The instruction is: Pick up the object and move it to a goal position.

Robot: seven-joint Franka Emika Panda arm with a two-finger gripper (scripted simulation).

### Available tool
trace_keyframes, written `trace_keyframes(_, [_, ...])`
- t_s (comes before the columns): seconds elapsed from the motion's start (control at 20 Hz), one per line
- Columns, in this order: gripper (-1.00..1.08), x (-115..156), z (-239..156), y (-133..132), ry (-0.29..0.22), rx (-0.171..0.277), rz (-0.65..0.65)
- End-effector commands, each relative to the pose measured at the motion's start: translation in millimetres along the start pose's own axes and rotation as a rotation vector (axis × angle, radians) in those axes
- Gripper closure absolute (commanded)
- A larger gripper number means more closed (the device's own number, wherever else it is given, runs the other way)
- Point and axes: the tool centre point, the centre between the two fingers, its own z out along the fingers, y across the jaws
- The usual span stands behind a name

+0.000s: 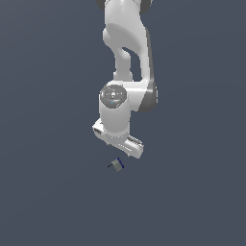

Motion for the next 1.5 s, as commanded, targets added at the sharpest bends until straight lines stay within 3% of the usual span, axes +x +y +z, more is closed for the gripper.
trace_keyframes(0.0, [-0.92,7.3,8.4,-0.6,0.000,-0.002,0.075])
trace_keyframes(0.7, [-0.92,37.2,49.5,-2.6,0.006,-0.013,0.411])
trace_keyframes(1.45, [-0.92,42.3,65.0,-2.5,0.009,-0.016,0.480])
